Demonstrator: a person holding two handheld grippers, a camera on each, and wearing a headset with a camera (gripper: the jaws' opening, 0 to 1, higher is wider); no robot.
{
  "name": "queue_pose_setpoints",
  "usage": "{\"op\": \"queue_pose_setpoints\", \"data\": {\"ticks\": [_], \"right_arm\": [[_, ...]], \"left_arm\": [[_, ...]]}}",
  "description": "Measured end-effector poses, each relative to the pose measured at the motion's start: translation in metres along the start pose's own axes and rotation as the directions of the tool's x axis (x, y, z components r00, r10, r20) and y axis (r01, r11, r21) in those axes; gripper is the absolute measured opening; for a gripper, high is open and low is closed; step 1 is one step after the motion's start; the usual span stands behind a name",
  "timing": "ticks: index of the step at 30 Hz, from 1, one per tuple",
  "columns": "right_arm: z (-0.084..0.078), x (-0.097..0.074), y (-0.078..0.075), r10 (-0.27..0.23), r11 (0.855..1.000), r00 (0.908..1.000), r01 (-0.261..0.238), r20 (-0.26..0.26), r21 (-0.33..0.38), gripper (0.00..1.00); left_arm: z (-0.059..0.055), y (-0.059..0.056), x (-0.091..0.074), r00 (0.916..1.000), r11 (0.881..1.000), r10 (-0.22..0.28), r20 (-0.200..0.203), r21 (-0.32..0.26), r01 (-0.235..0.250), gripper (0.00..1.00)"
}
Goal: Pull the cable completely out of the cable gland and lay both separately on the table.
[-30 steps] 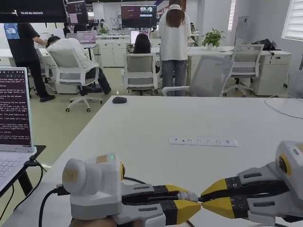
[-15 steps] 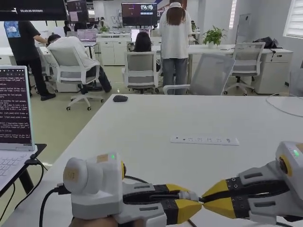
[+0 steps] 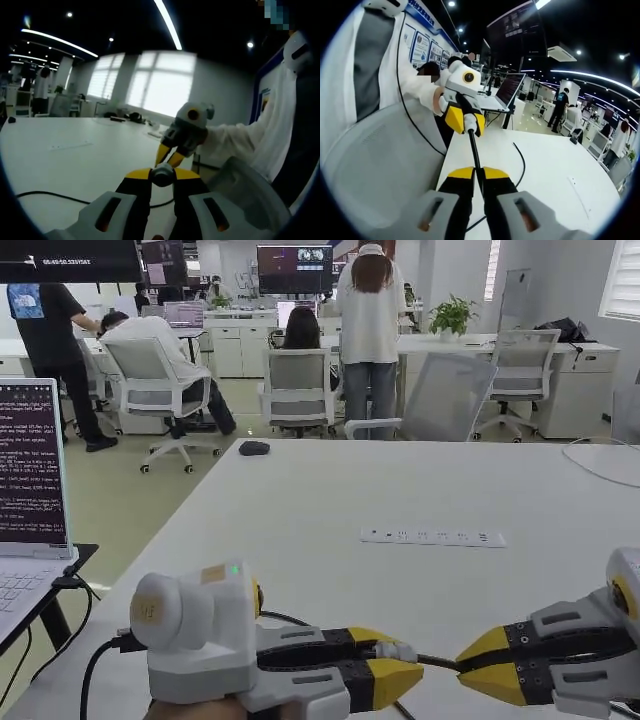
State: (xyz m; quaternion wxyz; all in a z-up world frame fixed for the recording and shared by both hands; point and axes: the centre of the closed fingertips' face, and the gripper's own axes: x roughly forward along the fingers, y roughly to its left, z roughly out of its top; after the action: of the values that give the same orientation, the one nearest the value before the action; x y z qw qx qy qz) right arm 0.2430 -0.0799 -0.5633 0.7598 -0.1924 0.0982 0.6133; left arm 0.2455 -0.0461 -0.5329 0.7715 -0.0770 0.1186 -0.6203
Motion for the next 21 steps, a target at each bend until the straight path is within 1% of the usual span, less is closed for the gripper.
{"op": "queue_pose_setpoints", "data": {"ticks": [5, 9, 11, 15, 21], "right_arm": [[-0.009, -0.003, -0.003, -0.008, 1.0, 1.0, 0.008, -0.006, 0.022, 0.04], [-0.018, -0.005, -0.005, -0.014, 0.999, 0.9997, 0.015, -0.02, 0.037, 0.04], [-0.018, -0.006, -0.005, -0.017, 0.998, 0.9998, 0.018, -0.004, 0.055, 0.04], [-0.023, -0.007, -0.006, -0.011, 0.998, 0.9999, 0.012, -0.002, 0.068, 0.04], [-0.024, -0.005, -0.007, -0.016, 0.996, 0.9998, 0.015, 0.012, 0.082, 0.04]], "left_arm": [[-0.001, 0.001, 0.0, 1.0, 1.0, 0.001, -0.005, -0.001, -0.001, 0.17], [-0.001, 0.0, 0.0, 1.0, 1.0, 0.001, -0.005, -0.003, -0.001, 0.17], [-0.002, 0.0, 0.0, 0.9999, 1.0, 0.0, -0.011, -0.001, 0.0, 0.17], [-0.004, 0.0, 0.002, 0.9998, 1.0, -0.003, -0.019, 0.002, 0.003, 0.17], [-0.005, 0.0, 0.002, 0.9998, 1.0, 0.003, -0.021, 0.001, -0.003, 0.17]]}}
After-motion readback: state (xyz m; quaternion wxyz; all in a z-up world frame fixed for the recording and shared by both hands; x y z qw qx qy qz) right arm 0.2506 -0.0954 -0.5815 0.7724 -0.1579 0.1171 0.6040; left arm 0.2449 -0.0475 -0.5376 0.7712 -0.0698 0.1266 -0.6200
